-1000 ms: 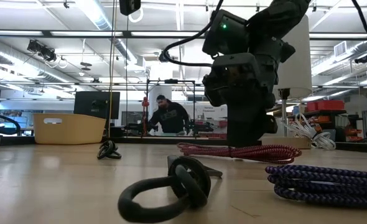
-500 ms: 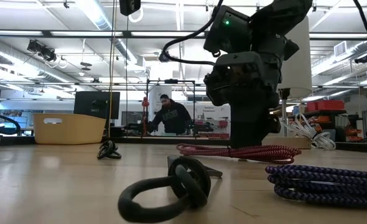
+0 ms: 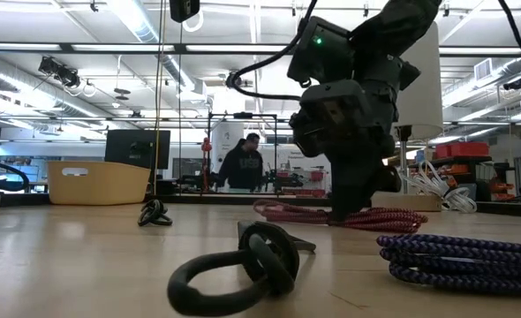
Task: Pick & Place USB Port
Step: Put the pink charger cable into the gray bin
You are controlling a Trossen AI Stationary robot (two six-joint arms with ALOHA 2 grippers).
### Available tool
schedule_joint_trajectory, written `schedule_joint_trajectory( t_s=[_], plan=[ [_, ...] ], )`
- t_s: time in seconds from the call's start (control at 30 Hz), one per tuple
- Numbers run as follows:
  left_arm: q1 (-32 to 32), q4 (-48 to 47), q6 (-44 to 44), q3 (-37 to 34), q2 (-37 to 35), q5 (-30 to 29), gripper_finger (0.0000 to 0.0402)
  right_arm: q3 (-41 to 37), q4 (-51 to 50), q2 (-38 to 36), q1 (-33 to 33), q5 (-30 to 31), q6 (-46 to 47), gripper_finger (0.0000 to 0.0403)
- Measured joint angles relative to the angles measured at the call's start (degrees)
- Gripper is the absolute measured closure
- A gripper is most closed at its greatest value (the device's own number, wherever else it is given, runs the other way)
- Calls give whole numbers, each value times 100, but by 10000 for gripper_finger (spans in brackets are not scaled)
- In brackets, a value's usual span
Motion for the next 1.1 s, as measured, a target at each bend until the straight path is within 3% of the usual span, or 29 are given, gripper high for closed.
schedule_joint_trajectory(
  t_s=[0.27, 0.57, 0.87, 1.1],
  plan=[
    [0, -23, -2, 0, 0, 0, 195, -52, -308, -430, 12, -613, 236, 397],
    [0, -266, -5, 0, -4, -51, 195, -29, -1752, -1972, 384, -1174, 943, 401],
    [0, -268, 135, 0, -4, -63, 195, -28, -3228, -3582, 1411, -1843, 2905, 402],
    [0, -276, 279, 0, -4, -62, 195, -26, -3820, -4155, 2697, -2518, 5085, 403]
  ],
)
